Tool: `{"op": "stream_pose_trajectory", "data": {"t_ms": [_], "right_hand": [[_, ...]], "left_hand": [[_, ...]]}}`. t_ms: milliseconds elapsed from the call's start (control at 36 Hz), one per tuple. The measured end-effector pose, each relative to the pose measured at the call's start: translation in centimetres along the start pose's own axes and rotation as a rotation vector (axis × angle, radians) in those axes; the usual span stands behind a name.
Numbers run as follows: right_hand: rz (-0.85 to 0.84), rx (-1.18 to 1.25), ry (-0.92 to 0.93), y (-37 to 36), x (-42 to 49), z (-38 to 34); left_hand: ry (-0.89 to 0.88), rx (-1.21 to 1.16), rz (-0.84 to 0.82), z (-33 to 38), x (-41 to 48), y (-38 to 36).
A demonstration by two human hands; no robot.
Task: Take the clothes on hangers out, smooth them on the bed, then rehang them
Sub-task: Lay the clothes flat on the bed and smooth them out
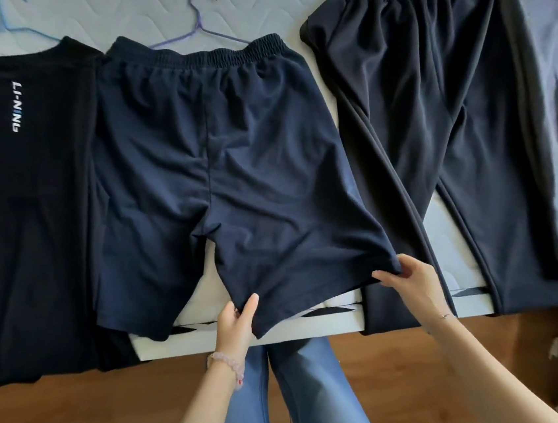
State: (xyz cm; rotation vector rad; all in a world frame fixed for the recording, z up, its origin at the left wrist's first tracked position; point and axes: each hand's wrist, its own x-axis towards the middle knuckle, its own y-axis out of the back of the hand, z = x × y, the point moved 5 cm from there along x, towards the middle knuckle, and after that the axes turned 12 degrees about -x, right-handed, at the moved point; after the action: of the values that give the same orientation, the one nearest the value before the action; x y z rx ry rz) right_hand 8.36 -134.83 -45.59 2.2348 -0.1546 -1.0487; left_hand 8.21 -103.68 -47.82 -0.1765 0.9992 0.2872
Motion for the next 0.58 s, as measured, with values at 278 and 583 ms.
{"op": "stream_pose_trajectory", "data": {"t_ms": [278, 583], "right_hand": [[0.129, -0.515, -0.017, 3.5, 1.4, 2.8], [0.155, -0.411, -0.276, 3.6, 2.6, 3.9]], "left_hand": [[0.303, -0.027, -0.037, -4.4, 0.4, -0.4], [0.187, 0.396, -0.064, -3.9, 2.6, 0.5]]}}
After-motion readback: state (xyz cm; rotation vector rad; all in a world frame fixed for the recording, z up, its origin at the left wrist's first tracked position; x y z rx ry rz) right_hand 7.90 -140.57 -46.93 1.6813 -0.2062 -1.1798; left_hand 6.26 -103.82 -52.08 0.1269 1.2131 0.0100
